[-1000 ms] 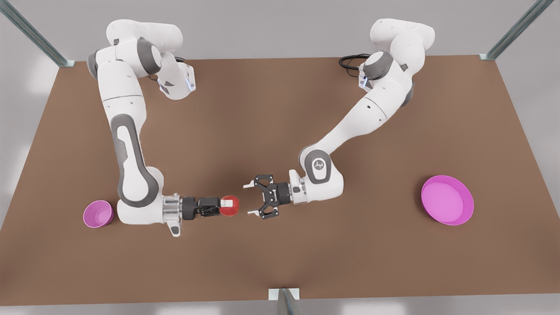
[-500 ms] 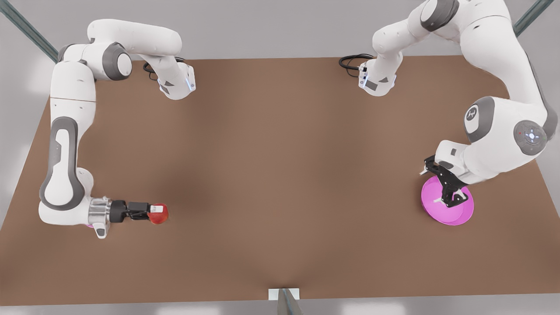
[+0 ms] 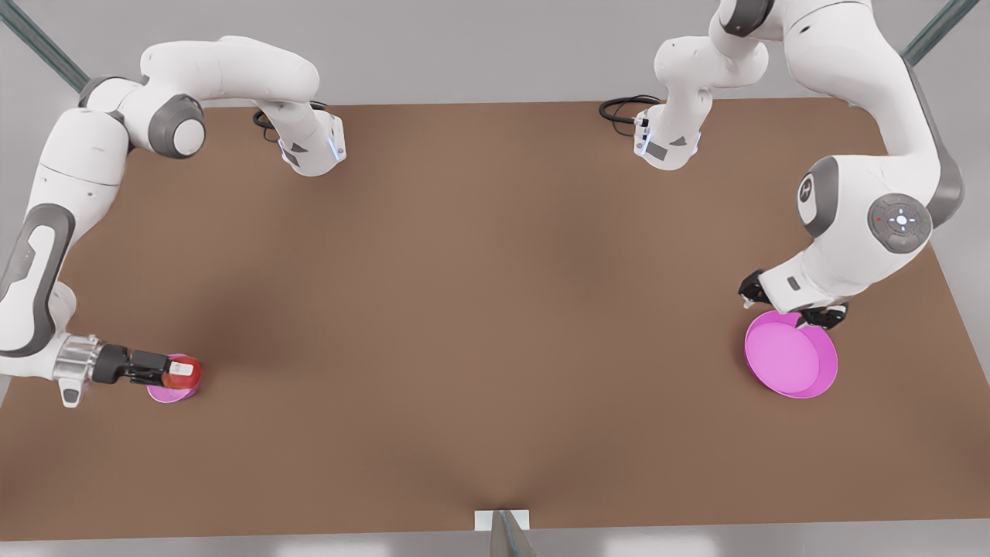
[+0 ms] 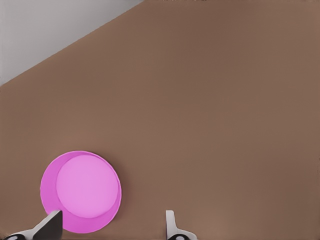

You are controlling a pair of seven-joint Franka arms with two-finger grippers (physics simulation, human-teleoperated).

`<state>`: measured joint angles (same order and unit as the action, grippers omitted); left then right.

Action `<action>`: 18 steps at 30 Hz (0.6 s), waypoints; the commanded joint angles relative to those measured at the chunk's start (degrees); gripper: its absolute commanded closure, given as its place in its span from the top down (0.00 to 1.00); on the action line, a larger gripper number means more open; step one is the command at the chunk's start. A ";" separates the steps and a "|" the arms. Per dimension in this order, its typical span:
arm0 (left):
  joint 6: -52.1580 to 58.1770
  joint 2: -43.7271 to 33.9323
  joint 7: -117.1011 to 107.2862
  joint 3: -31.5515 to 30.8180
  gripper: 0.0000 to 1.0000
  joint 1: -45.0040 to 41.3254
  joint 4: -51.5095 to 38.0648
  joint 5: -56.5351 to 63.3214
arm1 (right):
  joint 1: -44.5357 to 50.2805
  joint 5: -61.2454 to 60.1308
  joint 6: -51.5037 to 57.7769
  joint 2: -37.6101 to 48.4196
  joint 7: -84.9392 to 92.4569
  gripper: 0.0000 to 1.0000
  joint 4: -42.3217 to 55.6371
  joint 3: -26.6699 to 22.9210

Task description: Use the left arm to pick up the apple from the plate, transfer it to the gripper of the right arm, and then use the right arm to place it into the bowl

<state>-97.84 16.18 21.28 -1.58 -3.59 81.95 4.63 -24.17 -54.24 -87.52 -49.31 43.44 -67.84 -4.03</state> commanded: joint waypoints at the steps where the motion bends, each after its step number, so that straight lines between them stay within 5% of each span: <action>1: 0.63 -0.01 -34.20 0.00 1.00 -0.45 -0.12 -0.15 | 0.00 1.60 -0.46 -0.26 10.26 0.71 0.95 -1.07; 18: 0.98 0.43 -34.11 0.09 1.00 -0.10 -0.91 -0.15 | 0.00 15.13 -12.32 -3.34 21.95 0.71 3.41 -3.97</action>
<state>-96.94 16.68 -0.25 -1.49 -3.69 81.02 4.44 -24.18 -40.46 -96.56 -52.70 54.50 -64.40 -7.91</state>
